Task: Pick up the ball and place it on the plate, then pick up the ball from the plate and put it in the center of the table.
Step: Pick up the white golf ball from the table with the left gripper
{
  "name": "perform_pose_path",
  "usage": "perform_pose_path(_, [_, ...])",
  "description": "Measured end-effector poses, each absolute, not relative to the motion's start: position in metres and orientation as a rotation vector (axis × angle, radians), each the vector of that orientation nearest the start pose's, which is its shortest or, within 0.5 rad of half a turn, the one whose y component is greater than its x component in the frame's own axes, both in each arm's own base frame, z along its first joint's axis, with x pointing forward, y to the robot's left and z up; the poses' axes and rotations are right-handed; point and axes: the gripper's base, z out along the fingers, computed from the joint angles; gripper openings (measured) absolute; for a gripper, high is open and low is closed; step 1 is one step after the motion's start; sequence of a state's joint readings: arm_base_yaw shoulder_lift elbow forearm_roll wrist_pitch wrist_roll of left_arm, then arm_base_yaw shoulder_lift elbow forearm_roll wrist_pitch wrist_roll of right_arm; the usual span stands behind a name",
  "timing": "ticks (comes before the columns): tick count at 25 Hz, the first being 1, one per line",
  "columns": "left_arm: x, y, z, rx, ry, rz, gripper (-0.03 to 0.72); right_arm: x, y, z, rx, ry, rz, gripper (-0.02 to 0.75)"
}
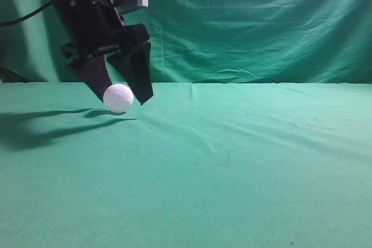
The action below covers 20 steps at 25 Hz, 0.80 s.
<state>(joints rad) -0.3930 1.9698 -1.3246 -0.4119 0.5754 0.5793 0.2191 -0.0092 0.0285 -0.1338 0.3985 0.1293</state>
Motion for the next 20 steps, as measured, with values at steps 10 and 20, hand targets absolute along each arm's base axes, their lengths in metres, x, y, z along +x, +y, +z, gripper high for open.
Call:
perform_pose_path(10, [0.373, -0.176, 0.164, 0.877, 2.539, -0.347, 0.311, 0.052, 0.007, 0.169, -0.167, 1.892, 0.104, 0.000])
perform_pose_path(20, [0.372, -0.175, 0.222, 0.920, 2.593, -0.324, 0.311, 0.052, 0.007, 0.169, -0.167, 1.892, 0.104, 0.000])
